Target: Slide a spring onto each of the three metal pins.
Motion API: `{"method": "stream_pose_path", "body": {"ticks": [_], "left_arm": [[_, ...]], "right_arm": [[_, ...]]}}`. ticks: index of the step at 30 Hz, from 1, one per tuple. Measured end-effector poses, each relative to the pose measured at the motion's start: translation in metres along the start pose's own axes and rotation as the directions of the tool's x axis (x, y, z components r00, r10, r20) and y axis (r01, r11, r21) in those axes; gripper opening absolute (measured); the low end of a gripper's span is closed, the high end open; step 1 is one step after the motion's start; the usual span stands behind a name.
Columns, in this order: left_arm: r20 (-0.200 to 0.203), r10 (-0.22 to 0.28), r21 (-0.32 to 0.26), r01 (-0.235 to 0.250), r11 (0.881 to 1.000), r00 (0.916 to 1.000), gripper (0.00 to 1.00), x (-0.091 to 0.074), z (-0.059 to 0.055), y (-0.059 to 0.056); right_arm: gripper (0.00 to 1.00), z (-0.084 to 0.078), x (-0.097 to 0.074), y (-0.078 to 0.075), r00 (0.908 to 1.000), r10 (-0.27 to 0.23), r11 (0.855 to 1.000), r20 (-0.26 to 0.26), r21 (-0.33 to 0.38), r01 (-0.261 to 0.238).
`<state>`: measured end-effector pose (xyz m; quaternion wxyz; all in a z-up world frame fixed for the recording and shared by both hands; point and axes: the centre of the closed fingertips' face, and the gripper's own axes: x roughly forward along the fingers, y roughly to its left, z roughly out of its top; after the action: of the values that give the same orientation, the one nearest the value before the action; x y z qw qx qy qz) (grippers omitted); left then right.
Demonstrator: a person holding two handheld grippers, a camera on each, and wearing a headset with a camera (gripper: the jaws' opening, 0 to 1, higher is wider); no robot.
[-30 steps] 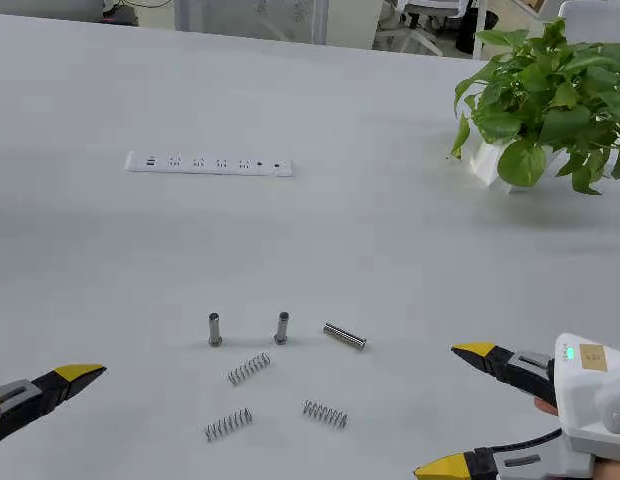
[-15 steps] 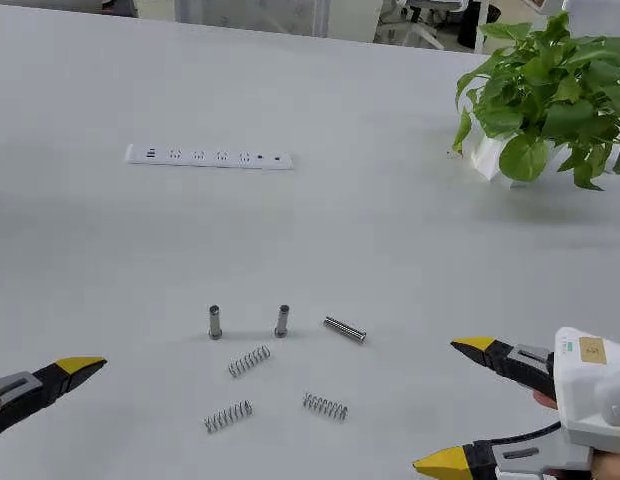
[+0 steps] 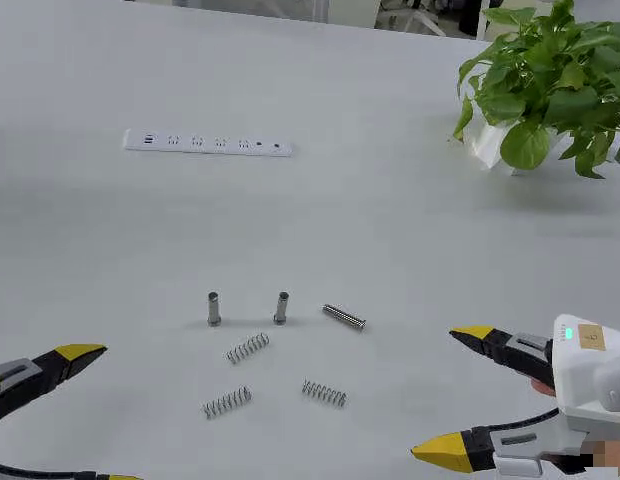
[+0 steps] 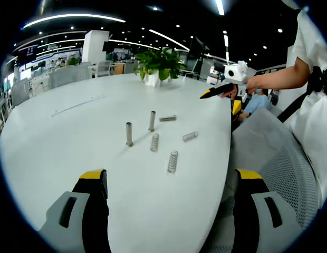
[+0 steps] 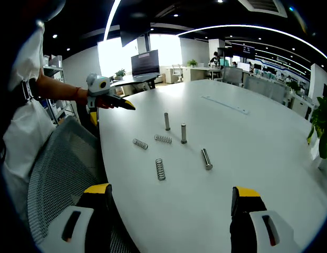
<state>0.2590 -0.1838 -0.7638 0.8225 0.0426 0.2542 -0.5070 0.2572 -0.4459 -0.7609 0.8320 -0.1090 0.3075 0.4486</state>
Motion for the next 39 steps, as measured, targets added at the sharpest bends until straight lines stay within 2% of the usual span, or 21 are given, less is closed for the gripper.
{"method": "stream_pose_path", "body": {"ticks": [18, 39], "left_arm": [[0.000, -0.002, -0.009, 0.002, 1.000, 1.0000, 0.99, 0.0005, -0.0023, 0.0039], [-0.007, -0.009, -0.012, 0.009, 1.000, 0.9999, 0.99, 0.0026, -0.0042, 0.0044]], "right_arm": [[0.93, 0.0065, 0.0063, -0.0045, 0.9999, 0.011, 1.000, -0.004, -0.008, -0.011], [0.91, 0.0018, 0.0075, -0.0008, 1.0000, 0.010, 1.000, -0.002, 0.009, -0.010]]}}
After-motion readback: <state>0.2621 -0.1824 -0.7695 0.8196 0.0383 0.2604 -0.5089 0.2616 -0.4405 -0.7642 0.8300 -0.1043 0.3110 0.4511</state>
